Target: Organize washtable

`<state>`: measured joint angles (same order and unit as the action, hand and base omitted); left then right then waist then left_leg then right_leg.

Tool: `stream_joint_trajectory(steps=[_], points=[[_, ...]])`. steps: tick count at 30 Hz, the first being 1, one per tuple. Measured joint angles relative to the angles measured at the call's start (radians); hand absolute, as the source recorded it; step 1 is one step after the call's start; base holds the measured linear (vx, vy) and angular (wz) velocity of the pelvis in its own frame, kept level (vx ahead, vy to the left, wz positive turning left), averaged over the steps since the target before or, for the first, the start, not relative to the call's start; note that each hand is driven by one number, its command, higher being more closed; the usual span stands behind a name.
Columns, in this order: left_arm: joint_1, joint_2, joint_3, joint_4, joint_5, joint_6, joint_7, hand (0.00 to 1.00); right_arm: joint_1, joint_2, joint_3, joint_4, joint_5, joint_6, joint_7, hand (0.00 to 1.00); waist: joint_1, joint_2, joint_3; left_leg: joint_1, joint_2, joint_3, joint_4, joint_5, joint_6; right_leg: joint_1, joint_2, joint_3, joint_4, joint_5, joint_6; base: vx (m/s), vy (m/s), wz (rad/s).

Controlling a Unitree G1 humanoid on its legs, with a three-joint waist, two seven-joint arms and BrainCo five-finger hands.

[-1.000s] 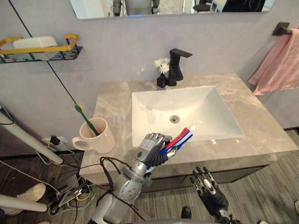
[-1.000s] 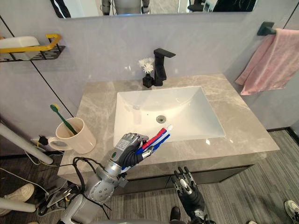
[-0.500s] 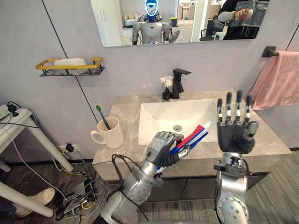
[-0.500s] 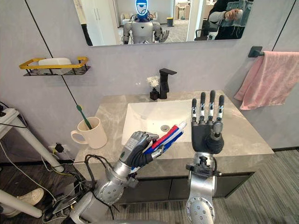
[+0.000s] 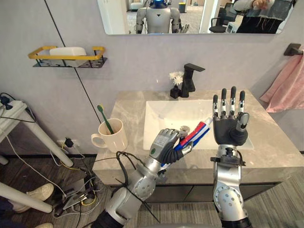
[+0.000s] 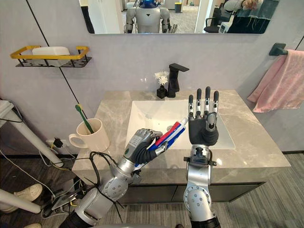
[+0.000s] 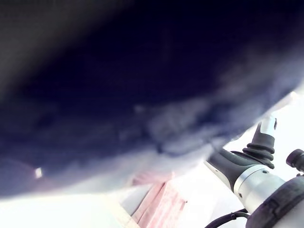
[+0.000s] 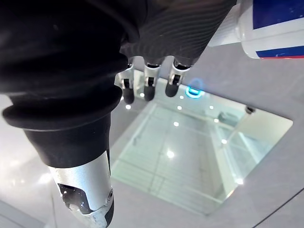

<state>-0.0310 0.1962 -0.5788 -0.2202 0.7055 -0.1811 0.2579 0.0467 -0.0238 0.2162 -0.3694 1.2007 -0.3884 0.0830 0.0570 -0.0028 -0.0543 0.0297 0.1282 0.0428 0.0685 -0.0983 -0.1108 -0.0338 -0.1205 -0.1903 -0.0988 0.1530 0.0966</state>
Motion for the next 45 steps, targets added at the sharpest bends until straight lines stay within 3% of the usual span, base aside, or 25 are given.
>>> stream_joint_trajectory(steps=[6, 14, 24, 45], points=[[-0.011, 0.0, 0.0, 0.0, -0.005, 0.004, 0.008, 1.0, -0.003, 0.006, 0.032, 0.008, 0.007, 0.004, 0.006, 0.0, 0.014, -0.009, 0.016, 0.003, -0.007, -0.001, 0.0, -0.007, 0.009, 0.014, -0.009, -0.003, 0.0, -0.007, 0.003, -0.02, 0.006, 0.02], [-0.013, 0.0, 0.001, 0.0, -0.001, 0.004, 0.013, 1.0, 0.027, -0.013, 0.032, 0.012, 0.007, 0.007, 0.043, 0.0, 0.011, -0.005, 0.019, 0.001, -0.006, -0.002, -0.003, -0.006, 0.008, 0.011, -0.008, -0.007, 0.0, -0.02, 0.004, 0.0, -0.002, 0.01], [-0.031, 0.03, 0.052, -0.026, 0.012, -0.001, 0.013, 1.0, 0.08, -0.066, 0.03, 0.012, 0.008, 0.063, 0.116, 0.0, 0.011, -0.008, 0.021, 0.0, -0.006, -0.002, -0.002, -0.013, 0.006, 0.007, -0.006, -0.002, 0.0, -0.019, 0.005, 0.0, 0.0, 0.0], [-0.01, 0.064, 0.119, -0.115, 0.012, -0.048, 0.033, 1.0, 0.179, -0.059, -0.104, 0.096, 0.005, 0.08, 0.113, 0.0, 0.004, 0.001, 0.038, 0.003, -0.006, -0.001, 0.0, -0.02, 0.007, 0.007, -0.005, 0.002, 0.0, -0.022, 0.003, 0.0, 0.0, 0.0]])
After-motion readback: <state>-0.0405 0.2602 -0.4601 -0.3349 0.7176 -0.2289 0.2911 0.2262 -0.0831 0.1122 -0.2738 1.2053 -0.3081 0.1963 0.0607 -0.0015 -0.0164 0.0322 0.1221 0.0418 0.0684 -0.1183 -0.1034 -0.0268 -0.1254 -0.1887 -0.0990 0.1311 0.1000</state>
